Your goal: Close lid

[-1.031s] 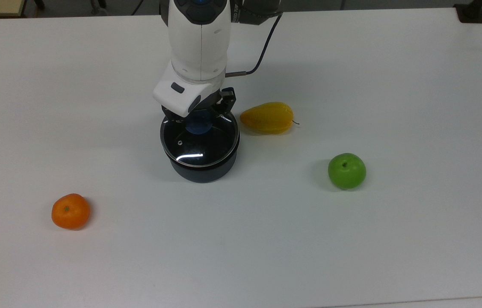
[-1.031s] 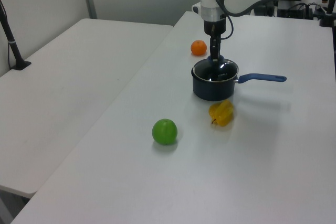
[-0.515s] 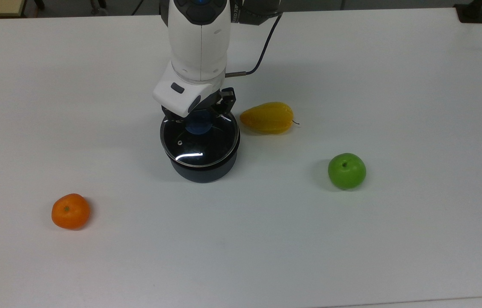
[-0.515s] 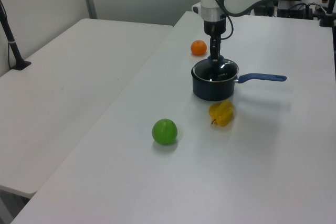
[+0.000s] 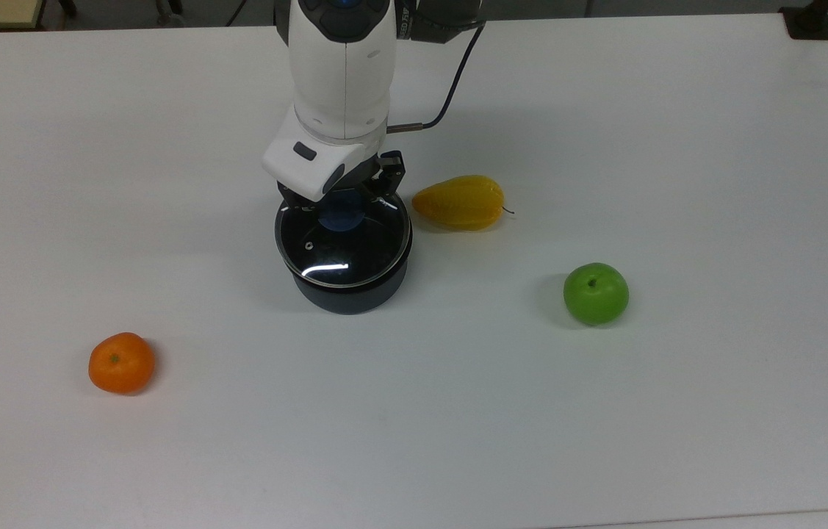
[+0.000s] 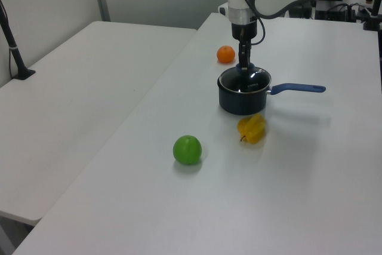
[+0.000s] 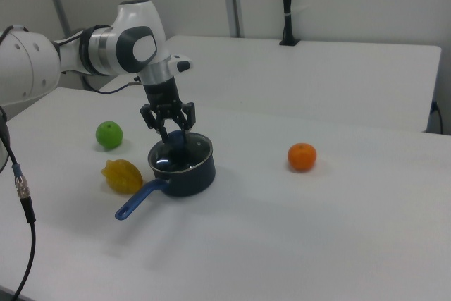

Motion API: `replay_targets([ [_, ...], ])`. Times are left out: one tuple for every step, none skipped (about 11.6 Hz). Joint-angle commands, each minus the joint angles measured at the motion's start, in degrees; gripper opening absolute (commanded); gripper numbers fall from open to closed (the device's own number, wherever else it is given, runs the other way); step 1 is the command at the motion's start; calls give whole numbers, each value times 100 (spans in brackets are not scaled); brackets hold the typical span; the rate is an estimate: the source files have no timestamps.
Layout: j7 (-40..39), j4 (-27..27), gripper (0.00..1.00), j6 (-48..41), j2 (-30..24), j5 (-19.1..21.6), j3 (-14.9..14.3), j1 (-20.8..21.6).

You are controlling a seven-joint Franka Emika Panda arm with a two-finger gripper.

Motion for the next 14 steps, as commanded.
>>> replay_targets([
  [155,45,42,129,25,23,-39,37],
  [173,45,42,190,16,23,-39,37],
  [182,37,42,191,16,15,-39,46],
  [182,-7,43,173,-10,15,-39,54],
  [182,-34,52,156,-28,6,-39,54],
  [190,-34,80,129,-28,6,-39,54],
  [191,-34,87,112,-45,6,-48,46],
  [208,-34,99,103,-72,6,-48,46],
  [330,-34,100,103,-98,-3,-56,37],
  [427,-34,100,103,-168,-20,-56,28],
  [445,-43,100,94,-221,-29,-83,19],
  [472,-77,100,94,-300,-29,-91,19],
  [550,-104,100,111,-335,-55,-100,19],
  [664,-113,100,94,-466,-73,-118,2],
])
